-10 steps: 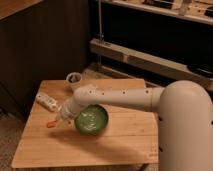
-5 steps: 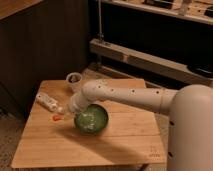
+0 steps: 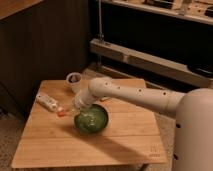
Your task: Place the pepper in the ceramic bowl
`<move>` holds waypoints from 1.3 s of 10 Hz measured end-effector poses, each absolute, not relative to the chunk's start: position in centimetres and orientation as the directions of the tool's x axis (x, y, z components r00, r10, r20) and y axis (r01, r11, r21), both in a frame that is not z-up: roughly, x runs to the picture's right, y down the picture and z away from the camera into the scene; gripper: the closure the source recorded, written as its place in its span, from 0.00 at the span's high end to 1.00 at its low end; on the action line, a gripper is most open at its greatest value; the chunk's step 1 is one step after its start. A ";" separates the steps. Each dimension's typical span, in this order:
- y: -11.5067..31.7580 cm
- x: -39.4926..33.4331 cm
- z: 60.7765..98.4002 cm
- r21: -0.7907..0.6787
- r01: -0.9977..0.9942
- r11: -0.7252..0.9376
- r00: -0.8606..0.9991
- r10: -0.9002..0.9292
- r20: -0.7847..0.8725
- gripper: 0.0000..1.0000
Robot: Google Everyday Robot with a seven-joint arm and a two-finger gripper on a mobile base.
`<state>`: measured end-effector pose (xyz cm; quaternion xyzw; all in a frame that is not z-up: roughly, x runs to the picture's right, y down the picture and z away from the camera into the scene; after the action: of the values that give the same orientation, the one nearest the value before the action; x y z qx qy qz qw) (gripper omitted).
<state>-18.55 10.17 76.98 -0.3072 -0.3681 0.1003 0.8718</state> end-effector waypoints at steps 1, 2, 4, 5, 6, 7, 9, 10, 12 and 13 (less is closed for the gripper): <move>9.5 -17.2 77.5 -0.612 0.040 0.790 0.709 0.409 0.575 0.15; 9.2 -16.6 77.7 -0.615 0.037 0.788 0.707 0.415 0.573 0.15; 9.1 -15.8 77.7 -0.610 0.031 0.792 0.711 0.412 0.570 0.21; 9.4 -16.1 77.6 -0.609 0.029 0.792 0.714 0.410 0.568 0.31; 9.6 -16.7 77.6 -0.608 0.027 0.794 0.716 0.409 0.566 0.43; 9.7 -17.1 77.6 -0.607 0.026 0.794 0.716 0.409 0.566 0.48; 9.8 -16.4 78.2 -0.608 0.014 0.794 0.718 0.415 0.559 0.53; 9.7 -16.1 78.3 -0.606 0.012 0.795 0.722 0.413 0.556 0.53; 9.8 -16.4 78.2 -0.603 0.014 0.797 0.728 0.405 0.553 0.53; 10.0 -16.3 78.3 -0.605 0.009 0.796 0.730 0.408 0.548 0.53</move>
<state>-16.34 9.97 78.29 -0.2982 -0.3494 0.1134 0.8810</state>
